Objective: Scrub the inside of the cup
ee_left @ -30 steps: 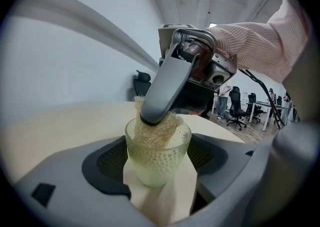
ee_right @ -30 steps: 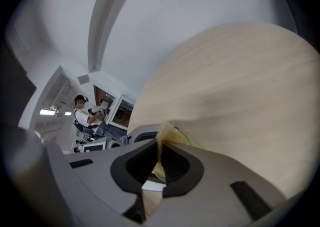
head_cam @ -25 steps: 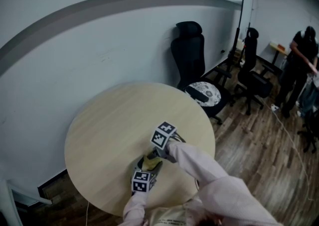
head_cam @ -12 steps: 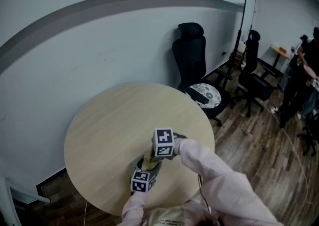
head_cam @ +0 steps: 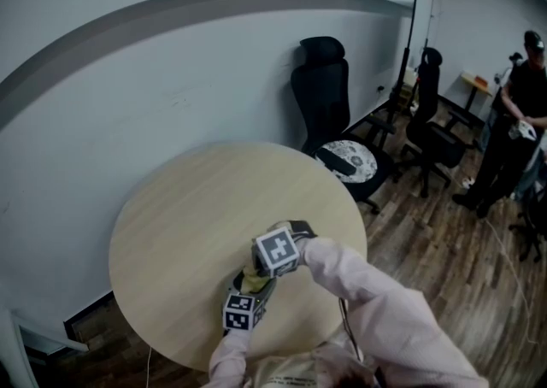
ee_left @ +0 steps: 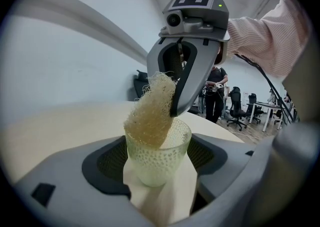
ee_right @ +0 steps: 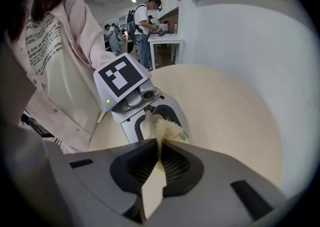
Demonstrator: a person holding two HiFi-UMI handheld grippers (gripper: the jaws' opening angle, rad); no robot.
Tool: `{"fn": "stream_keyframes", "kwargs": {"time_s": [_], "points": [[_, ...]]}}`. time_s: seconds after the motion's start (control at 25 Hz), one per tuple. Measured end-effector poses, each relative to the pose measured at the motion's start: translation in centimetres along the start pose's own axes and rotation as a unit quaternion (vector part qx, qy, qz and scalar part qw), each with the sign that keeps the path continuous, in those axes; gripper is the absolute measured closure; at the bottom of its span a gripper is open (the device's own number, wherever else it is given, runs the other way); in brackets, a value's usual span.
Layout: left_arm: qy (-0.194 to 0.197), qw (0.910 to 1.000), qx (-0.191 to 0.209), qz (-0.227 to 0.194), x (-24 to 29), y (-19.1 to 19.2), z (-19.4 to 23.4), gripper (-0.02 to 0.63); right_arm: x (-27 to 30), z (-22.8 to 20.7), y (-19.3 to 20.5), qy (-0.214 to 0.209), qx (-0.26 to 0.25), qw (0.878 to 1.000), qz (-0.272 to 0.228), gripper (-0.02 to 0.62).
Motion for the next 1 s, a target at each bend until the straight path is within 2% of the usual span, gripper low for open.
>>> {"fn": "stream_keyframes", "kwargs": {"time_s": [0.28,0.52,0.6,0.76,1.0], "points": [[0.000,1.0000,-0.003,0.002,0.1,0.2,0.0,0.238,0.1,0.2,-0.5,0.020,-0.056,0.997,0.043,0.568],[0.000,1.0000,0.002,0.001,-0.1,0.0,0.0,0.238,1.1,0.1,-0.3,0.021,-0.076,0.993,0.088,0.568],[0.002,1.0000,0.001,0.004,0.0,0.1,0.0,0.238,1.3,0.0,-0.3,0.023,-0.078,0.993,0.089,0.568],[0.000,1.0000,-0.001,0.002,0.0,0.1,0.1,0.238,1.6,-0.1,-0.1,0.021,-0.068,0.993,0.092,0.568],[-0.002,1.0000,0.005,-0.002,0.0,0.1,0.1,0.238,1.5,-0.6,0.3,0.029,-0.015,0.997,0.069,0.568]]}}
Point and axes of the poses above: the fingertips, and each gripper's own axes: x forward along the fingers, z to its left, y out of its underside, the point moved 10 cm from there along -x, backward along the fingers, and after that the axes turned 10 degrees about -y, right-handed, at the moved point
